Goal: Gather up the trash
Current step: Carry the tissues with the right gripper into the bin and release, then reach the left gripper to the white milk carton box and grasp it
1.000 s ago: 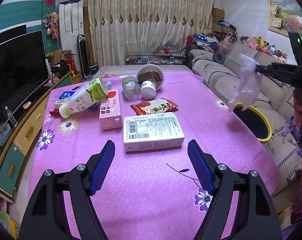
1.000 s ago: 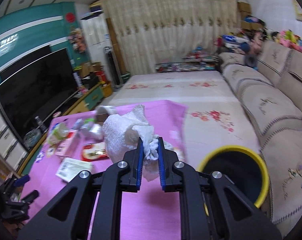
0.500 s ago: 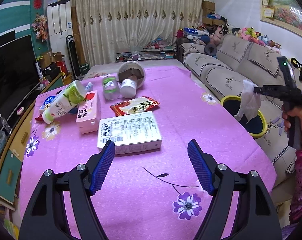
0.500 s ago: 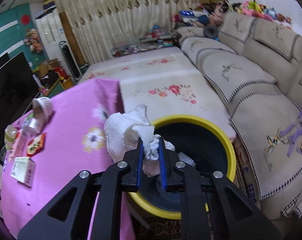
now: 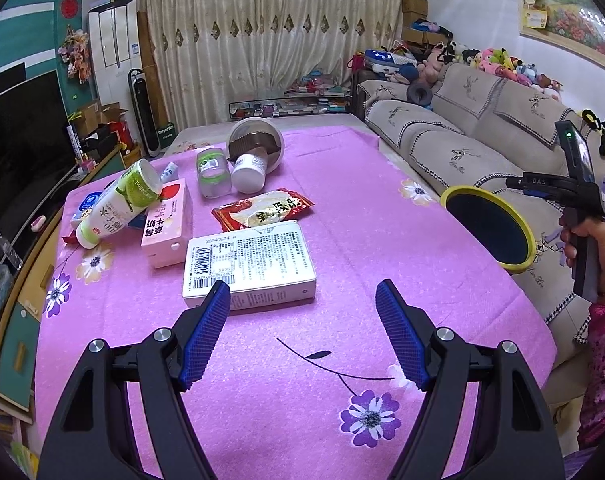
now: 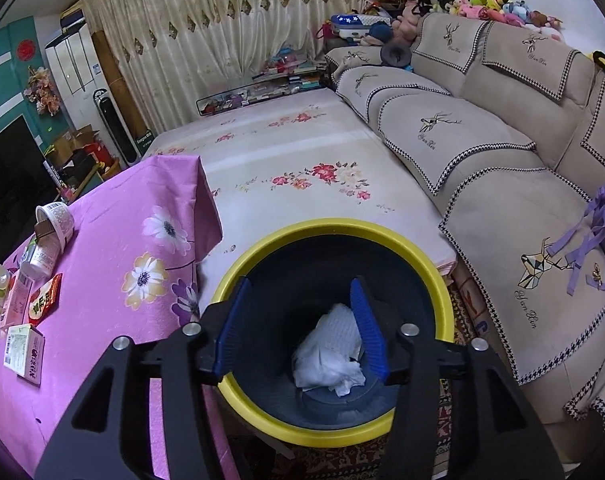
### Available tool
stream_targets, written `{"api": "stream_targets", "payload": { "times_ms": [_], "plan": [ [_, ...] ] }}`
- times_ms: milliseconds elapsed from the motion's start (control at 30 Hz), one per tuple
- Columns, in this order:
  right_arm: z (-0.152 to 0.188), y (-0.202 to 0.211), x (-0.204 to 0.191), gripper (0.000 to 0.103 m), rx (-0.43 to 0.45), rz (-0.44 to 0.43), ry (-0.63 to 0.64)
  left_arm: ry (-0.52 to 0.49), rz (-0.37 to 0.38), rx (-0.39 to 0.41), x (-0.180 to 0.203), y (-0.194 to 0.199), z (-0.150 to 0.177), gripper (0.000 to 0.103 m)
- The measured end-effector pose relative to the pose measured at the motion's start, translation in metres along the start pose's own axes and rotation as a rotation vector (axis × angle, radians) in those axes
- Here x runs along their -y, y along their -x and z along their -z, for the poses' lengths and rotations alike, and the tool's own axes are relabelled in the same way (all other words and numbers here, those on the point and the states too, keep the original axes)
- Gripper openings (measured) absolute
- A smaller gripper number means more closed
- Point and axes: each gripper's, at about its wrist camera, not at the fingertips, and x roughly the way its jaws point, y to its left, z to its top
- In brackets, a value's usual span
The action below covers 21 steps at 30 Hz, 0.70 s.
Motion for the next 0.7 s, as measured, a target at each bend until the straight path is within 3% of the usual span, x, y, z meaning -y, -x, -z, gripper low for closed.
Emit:
{"api": "stream_targets", "payload": {
  "times_ms": [700],
  "plan": [
    [0.005,0.019,-0.034,0.055,0.037,-0.042,0.068,0.061,0.051,-0.124,-0.082,-0.078,0.005,0.079]
  ]
}}
